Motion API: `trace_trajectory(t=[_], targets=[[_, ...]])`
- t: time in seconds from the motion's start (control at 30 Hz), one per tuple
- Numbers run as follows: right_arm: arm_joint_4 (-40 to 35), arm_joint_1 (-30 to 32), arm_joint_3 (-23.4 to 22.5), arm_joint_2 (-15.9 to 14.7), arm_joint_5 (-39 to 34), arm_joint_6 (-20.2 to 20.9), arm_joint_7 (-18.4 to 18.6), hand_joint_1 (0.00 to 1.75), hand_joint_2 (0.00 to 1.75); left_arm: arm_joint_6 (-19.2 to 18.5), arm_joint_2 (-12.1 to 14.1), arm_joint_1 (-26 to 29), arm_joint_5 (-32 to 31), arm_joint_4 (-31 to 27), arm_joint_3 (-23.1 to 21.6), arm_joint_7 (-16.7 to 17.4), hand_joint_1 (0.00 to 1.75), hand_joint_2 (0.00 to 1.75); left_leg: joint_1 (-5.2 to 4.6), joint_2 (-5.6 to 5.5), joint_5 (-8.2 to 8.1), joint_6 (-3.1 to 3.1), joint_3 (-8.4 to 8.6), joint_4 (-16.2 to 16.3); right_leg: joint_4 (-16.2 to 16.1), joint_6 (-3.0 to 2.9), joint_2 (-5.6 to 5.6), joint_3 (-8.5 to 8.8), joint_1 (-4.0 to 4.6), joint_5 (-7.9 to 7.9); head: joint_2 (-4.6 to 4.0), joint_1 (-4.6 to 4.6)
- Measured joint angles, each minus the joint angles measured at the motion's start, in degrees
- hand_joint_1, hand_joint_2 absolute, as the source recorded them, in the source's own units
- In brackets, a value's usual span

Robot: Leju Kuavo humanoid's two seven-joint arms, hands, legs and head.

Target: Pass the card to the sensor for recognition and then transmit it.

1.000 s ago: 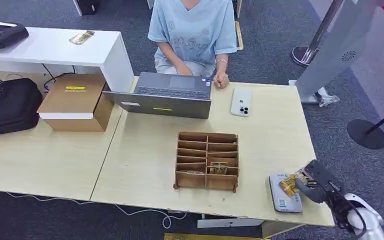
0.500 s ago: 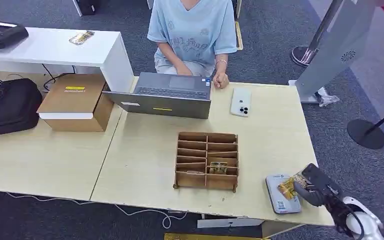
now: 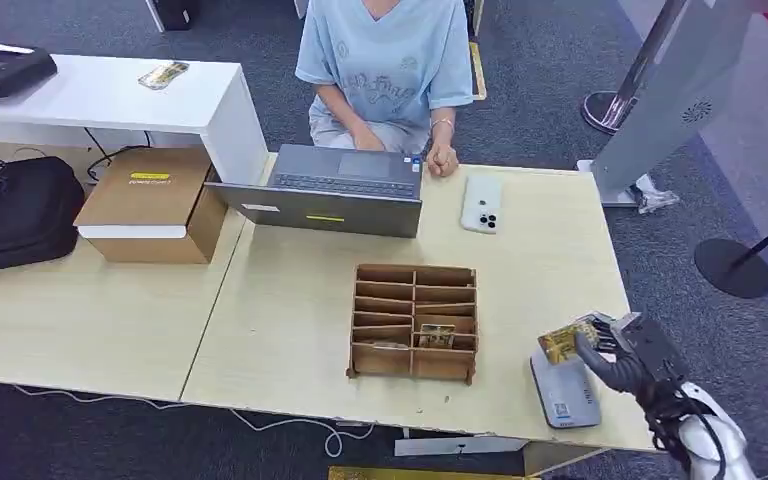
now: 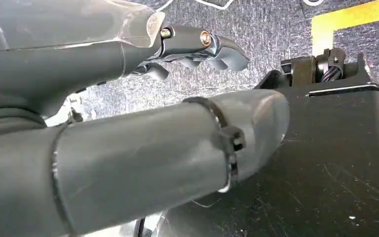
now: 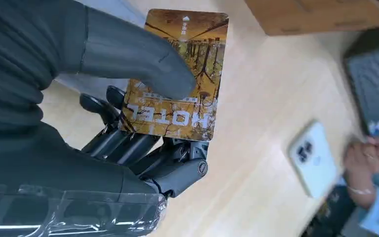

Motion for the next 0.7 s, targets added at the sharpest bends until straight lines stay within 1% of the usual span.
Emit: trace_trajectory(t=[0.13, 0.17, 0.27, 0.37, 0.5, 0.57, 0.7], targets=[[-1.4, -1.2, -0.9, 2.0, -0.2, -3.0, -1.8, 1.75, 1.75, 0.0, 0.0, 0.0, -0.3, 0.0, -0.1, 0.0, 0.00, 0.00, 0.00, -0.01, 0.00, 0.00, -0.01, 0.0, 0.0, 0.00, 0.00, 0.00, 0.00, 0.00, 0.00, 0.00], [-1.9, -1.4, -0.9, 2.4, 1.0, -4.9, -1.9, 1.75, 1.75, 0.0, 0.0, 0.0, -0.3, 0.0, -0.1, 0.0, 0.00, 0.00, 0.00, 0.00, 0.00, 0.00, -0.01, 0.0, 0.0, 0.00, 0.00, 0.00, 0.00, 0.00, 0.00, 0.00], [-3.1, -2.8, -0.9, 3.9, 5.0, -11.7, 0.3, 1.75, 1.75, 0.1, 0.0, -0.1, -0.3, 0.0, -0.3, 0.0, 0.00, 0.00, 0.00, 0.01, 0.01, 0.00, -0.01, 0.0, 0.0, 0.00, 0.01, 0.00, 0.00, 0.00, 0.00, 0.02], [-5.3, -3.8, -0.6, 5.7, 7.8, -16.2, 1.1, 1.75, 1.75, 0.2, 0.0, -0.2, -0.4, 0.0, -0.3, 0.0, 0.00, 0.00, 0.00, 0.00, 0.01, -0.01, -0.01, 0.0, 0.0, 0.00, 0.00, 0.00, 0.00, 0.00, 0.00, 0.02], [-8.7, -5.4, 1.8, 8.0, 14.1, -24.7, -0.2, 1.75, 1.75, 0.2, -0.1, -0.5, -0.6, 0.0, -0.4, 0.0, 0.00, 0.00, 0.01, 0.02, 0.02, -0.03, 0.00, 0.0, 0.0, 0.00, 0.04, 0.00, 0.01, 0.00, 0.00, 0.00], [-9.8, -6.4, 3.4, 8.7, 17.0, -28.1, -0.3, 1.75, 1.75, 0.0, -0.2, -0.7, -0.7, 0.0, -0.5, 0.0, 0.00, 0.00, 0.01, -0.01, 0.03, -0.02, -0.01, 0.0, 0.1, 0.00, 0.01, 0.01, 0.01, 0.00, -0.02, 0.00], [-11.1, -9.4, 7.8, 9.3, 27.2, -39.9, -2.1, 1.75, 1.75, 0.0, -0.3, -0.9, -1.1, 0.0, -0.9, -0.2, 0.00, 0.00, 0.01, 0.04, 0.04, -0.02, 0.00, 0.0, 0.1, -0.01, 0.11, 0.00, 0.00, 0.01, 0.00, 0.02]])
